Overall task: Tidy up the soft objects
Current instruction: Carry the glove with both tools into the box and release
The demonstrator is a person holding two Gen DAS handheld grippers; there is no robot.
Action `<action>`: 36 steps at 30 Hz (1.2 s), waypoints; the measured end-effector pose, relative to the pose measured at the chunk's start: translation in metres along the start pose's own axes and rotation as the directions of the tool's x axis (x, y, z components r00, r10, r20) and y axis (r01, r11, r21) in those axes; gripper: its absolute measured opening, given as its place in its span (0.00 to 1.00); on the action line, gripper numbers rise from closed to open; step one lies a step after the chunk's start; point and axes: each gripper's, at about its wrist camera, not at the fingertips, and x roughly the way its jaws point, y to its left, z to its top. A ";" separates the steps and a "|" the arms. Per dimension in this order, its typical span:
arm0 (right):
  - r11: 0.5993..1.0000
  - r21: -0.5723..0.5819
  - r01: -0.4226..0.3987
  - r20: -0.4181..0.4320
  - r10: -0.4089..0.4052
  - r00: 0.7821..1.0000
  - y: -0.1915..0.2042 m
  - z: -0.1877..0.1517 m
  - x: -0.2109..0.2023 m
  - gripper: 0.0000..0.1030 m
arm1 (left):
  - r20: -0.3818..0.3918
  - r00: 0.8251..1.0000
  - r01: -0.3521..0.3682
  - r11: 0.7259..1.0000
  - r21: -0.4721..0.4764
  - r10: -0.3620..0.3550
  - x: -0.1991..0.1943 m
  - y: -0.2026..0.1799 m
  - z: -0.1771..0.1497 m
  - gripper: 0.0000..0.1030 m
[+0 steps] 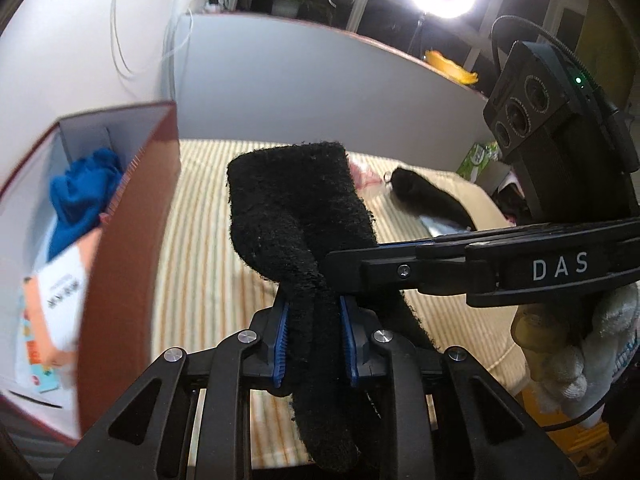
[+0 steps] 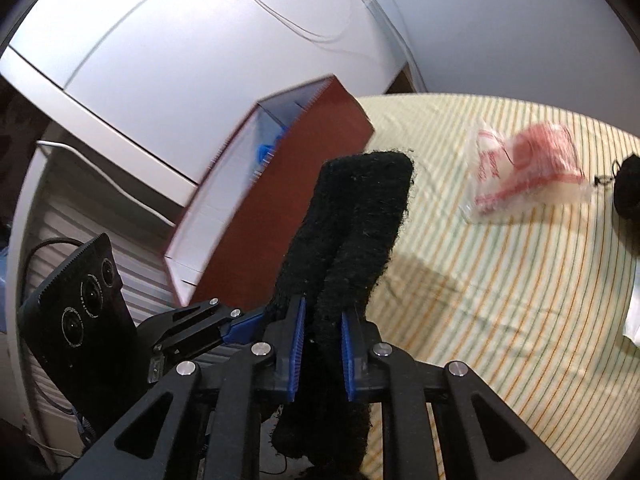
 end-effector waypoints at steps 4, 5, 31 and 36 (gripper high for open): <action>0.999 -0.033 -0.011 0.019 0.011 1.000 0.023 0.009 -0.006 0.15 | 0.038 0.999 -0.017 1.000 0.008 0.017 -0.020 0.004 0.006 0.20; 0.999 -0.045 -0.011 0.024 0.012 1.000 0.030 0.011 -0.007 0.15 | 0.047 0.999 -0.023 1.000 0.007 0.023 -0.025 0.005 0.007 0.20; 0.978 -0.203 -0.054 -0.004 0.055 0.998 0.149 0.079 0.074 0.15 | 0.130 0.967 -0.210 0.975 -0.071 0.217 -0.096 0.116 0.032 0.20; 0.981 -0.189 -0.052 -0.022 0.049 0.999 0.149 0.087 0.094 0.15 | 0.110 0.965 -0.230 0.969 -0.087 0.239 -0.089 0.136 0.033 0.20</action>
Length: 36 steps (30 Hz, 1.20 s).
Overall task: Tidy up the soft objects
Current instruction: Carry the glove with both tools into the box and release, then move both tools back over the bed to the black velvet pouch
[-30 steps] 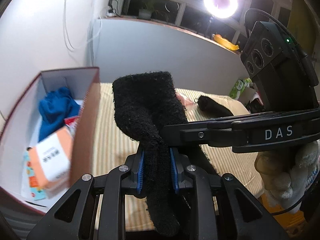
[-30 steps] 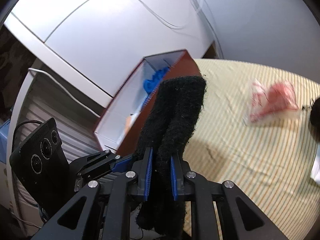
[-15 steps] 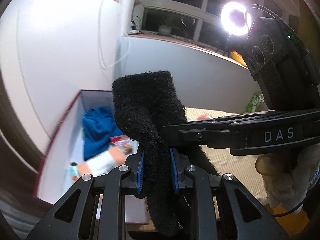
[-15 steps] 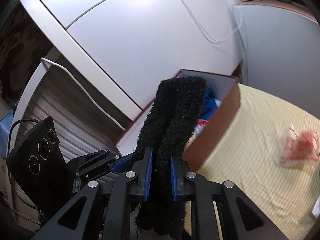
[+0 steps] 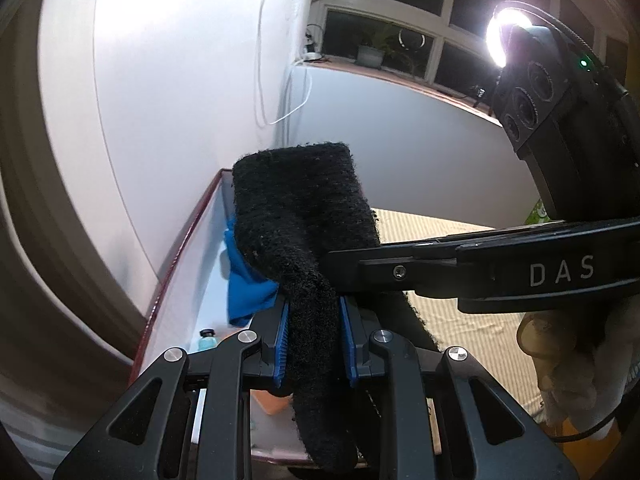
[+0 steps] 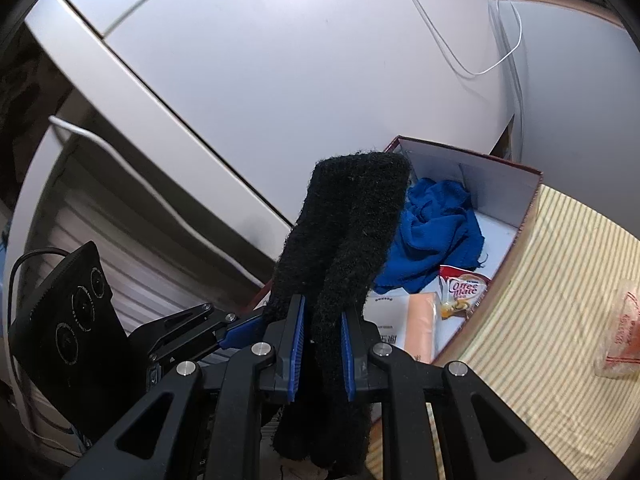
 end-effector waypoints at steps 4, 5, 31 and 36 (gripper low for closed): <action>1.000 0.015 0.015 -0.016 -0.015 1.000 -0.003 0.009 0.017 0.15 | -0.014 1.000 -0.019 1.000 -0.015 0.019 0.009 0.009 -0.001 0.20; 1.000 0.022 0.016 -0.020 -0.015 1.000 -0.005 0.010 0.020 0.15 | -0.019 1.000 -0.023 1.000 -0.019 0.023 0.012 0.011 -0.001 0.20; 0.986 0.051 0.160 -0.002 -0.160 0.987 -0.042 -0.005 0.008 0.41 | -0.028 0.987 -0.155 0.988 -0.002 0.155 0.015 0.011 -0.012 0.61; 0.982 0.076 0.175 0.029 -0.177 0.984 -0.052 -0.023 -0.008 0.49 | -0.016 0.992 -0.128 0.992 -0.019 0.127 0.007 0.003 -0.014 0.61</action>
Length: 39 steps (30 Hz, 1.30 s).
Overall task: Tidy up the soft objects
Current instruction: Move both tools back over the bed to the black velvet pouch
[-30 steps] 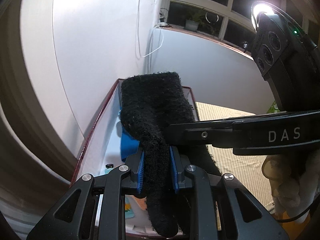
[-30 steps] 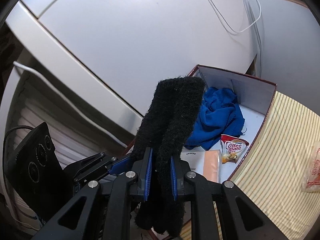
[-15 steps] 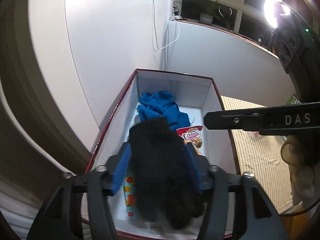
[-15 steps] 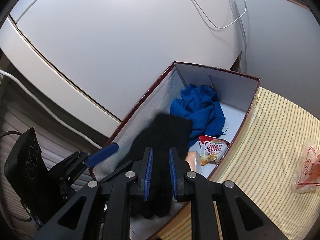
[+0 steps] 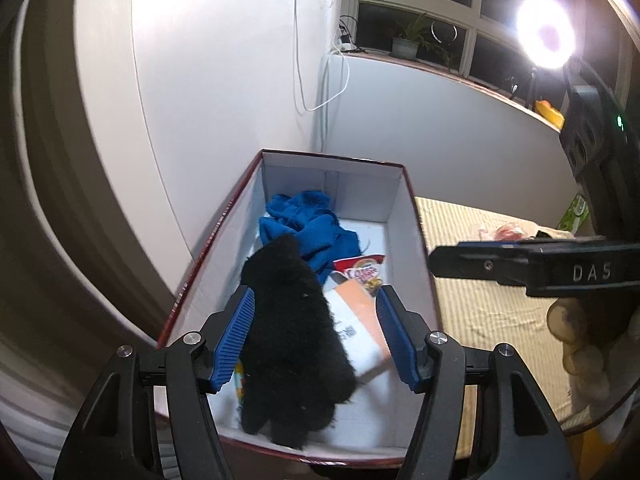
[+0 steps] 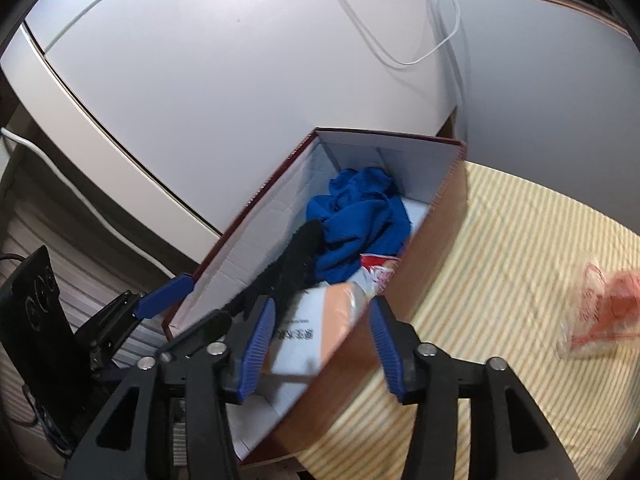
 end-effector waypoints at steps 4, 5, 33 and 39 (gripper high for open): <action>1.000 0.019 0.010 0.019 -0.010 1.000 -0.014 -0.017 -0.013 0.49 | 0.005 1.000 0.026 1.000 0.007 -0.027 -0.006 -0.012 -0.003 0.61; 1.000 0.023 0.012 0.023 -0.012 1.000 -0.018 -0.022 -0.017 0.49 | 0.006 0.999 0.035 0.999 0.011 -0.035 -0.007 -0.016 -0.005 0.61; 0.955 0.277 0.105 0.217 -0.168 0.962 -0.221 -0.169 -0.226 0.56 | -0.085 0.936 0.346 0.935 0.072 -0.340 0.006 -0.179 -0.039 0.67; 0.943 0.321 0.090 0.248 -0.176 0.953 -0.260 -0.167 -0.251 0.62 | -0.118 0.914 0.400 0.911 0.096 -0.389 0.017 -0.222 -0.038 0.67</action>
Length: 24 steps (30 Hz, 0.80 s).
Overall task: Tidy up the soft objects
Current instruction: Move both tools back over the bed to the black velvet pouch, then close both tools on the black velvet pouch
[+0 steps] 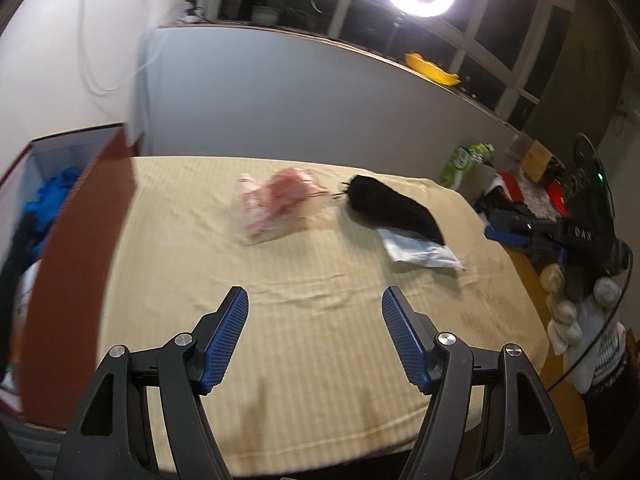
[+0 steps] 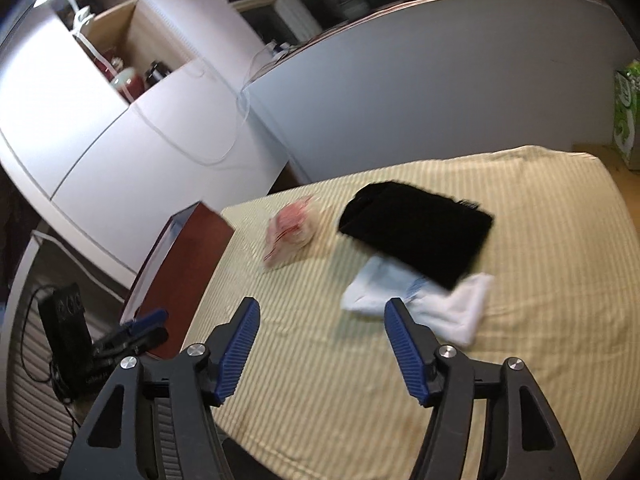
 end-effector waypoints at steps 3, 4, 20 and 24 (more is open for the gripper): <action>1.000 -0.002 0.006 -0.011 -0.006 1.000 -0.014 0.015 -0.001 0.63 | -0.012 1.000 0.029 1.000 0.007 -0.029 0.015 -0.016 0.006 0.67; 1.000 -0.006 0.011 -0.012 -0.011 1.000 -0.018 0.018 -0.001 0.64 | -0.020 0.999 0.038 0.999 0.011 -0.038 0.022 -0.021 0.008 0.67; 0.996 -0.047 -0.070 -0.166 0.061 0.984 -0.069 0.095 0.070 0.64 | -0.104 0.987 0.121 0.993 -0.003 -0.121 0.113 -0.063 0.042 0.67; 0.996 -0.046 -0.071 -0.212 0.060 0.976 -0.084 0.107 0.099 0.64 | -0.121 0.984 0.128 0.992 -0.013 -0.128 0.135 -0.065 0.050 0.67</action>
